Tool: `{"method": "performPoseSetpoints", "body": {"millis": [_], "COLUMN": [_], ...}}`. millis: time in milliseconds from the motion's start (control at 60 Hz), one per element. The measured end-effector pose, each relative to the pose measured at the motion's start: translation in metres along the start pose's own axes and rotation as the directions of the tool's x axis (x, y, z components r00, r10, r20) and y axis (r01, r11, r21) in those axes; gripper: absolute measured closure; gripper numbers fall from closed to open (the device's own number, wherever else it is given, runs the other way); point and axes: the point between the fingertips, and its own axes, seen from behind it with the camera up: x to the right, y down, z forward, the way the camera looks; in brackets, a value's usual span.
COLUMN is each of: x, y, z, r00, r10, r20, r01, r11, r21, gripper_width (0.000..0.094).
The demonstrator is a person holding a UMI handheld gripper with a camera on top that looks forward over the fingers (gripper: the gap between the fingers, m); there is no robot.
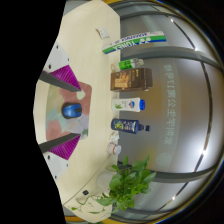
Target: Arrange mouse
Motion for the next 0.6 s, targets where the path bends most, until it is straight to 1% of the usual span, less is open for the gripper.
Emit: {"method": "performPoseSetpoints", "body": {"millis": [150,283,400,600], "x": [-0.003,-0.006,-0.011,-0.022], "y": [-0.007,0.0,0.01,0.021], "z": [-0.069,-0.115,-0.137,-0.15], "r00": [1.0,0.999,0.998,0.999], "r10": [0.008,0.012,-0.018,-0.023], "r20": [-0.029,-0.051,-0.054,-0.025], "r01": [-0.007,-0.011,0.019,0.023], "r11": [1.0,1.0,1.0,1.0], "r21": [0.015,0.018,0.014,0.001], "gripper_width": [0.0082,0.0082,0.0084,0.0083]}}
